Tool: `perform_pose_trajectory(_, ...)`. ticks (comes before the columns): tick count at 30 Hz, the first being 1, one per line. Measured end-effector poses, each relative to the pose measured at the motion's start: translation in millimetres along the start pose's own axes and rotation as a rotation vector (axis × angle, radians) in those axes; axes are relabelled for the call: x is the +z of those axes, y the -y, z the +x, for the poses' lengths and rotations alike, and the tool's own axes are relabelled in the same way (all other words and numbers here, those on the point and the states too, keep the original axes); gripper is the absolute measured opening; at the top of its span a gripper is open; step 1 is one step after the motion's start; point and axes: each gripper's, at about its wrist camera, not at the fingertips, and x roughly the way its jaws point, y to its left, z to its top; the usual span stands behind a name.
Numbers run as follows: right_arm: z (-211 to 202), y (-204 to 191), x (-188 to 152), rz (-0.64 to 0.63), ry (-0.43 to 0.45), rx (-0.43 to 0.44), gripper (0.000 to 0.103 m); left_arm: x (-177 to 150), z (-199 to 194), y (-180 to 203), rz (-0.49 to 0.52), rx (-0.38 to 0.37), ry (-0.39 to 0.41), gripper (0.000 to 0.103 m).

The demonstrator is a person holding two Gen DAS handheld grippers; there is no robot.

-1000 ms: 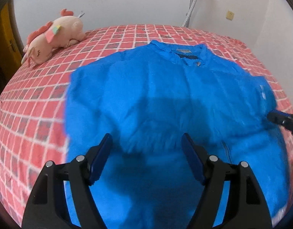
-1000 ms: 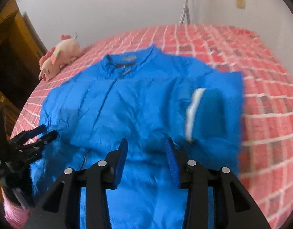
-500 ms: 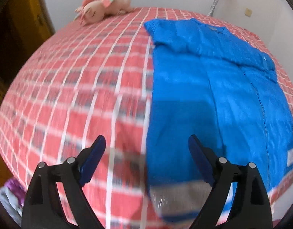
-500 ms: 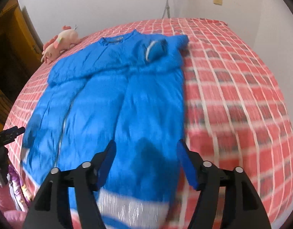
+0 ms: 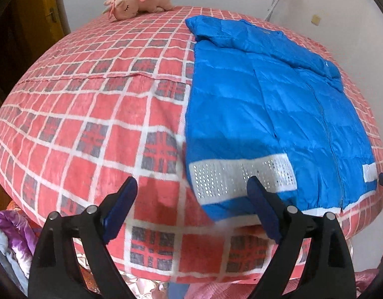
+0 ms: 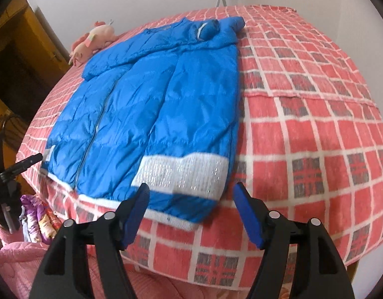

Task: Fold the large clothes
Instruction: 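Move both tools to the hem with the white reflective band, then grasp the hem with both tools and lift it toward the collar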

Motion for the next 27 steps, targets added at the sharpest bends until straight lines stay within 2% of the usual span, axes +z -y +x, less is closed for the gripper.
perform_pose_trajectory(4, 11, 2, -3, 0.017, -0.028, 0.030, 0.070, -4, 9, 3, -0.005, -0.048, -0.027, 0.088)
perform_pose_trajectory(7, 17, 3, -3, 0.025, -0.041, 0.057, 0.070, -5, 13, 8, 0.010, -0.046, -0.027, 0.088)
perform_pose_trajectory(12, 32, 2, -4, 0.034, -0.071, 0.063, 0.067, -6, 20, 10, -0.009, -0.101, -0.052, 0.077)
perform_pose_trajectory(13, 31, 1, -4, 0.031, -0.062, 0.065, 0.063, -6, 20, 10, -0.007, -0.104, -0.052, 0.075)
perform_pose_trajectory(15, 30, 1, -3, 0.041, -0.057, 0.089, 0.053, -7, 20, 12, -0.011, -0.140, -0.058, 0.064)
perform_pose_trajectory(17, 30, 3, -4, 0.055, -0.052, 0.103, 0.034, -8, 18, 13, -0.011, -0.156, -0.058, 0.052)
perform_pose_trajectory(20, 25, 7, -4, 0.070, -0.033, 0.125, 0.021, -9, 16, 13, -0.019, -0.168, -0.054, 0.041)
perform_pose_trajectory(21, 23, 8, -3, 0.075, -0.026, 0.134, 0.020, -9, 15, 13, -0.026, -0.181, -0.056, 0.039)
perform_pose_trajectory(23, 18, 9, -2, 0.077, -0.010, 0.154, 0.016, -9, 13, 11, -0.041, -0.216, -0.059, 0.026)
perform_pose_trajectory(27, 23, 8, -2, 0.070, -0.021, 0.142, 0.016, -10, 12, 13, -0.028, -0.217, -0.051, 0.024)
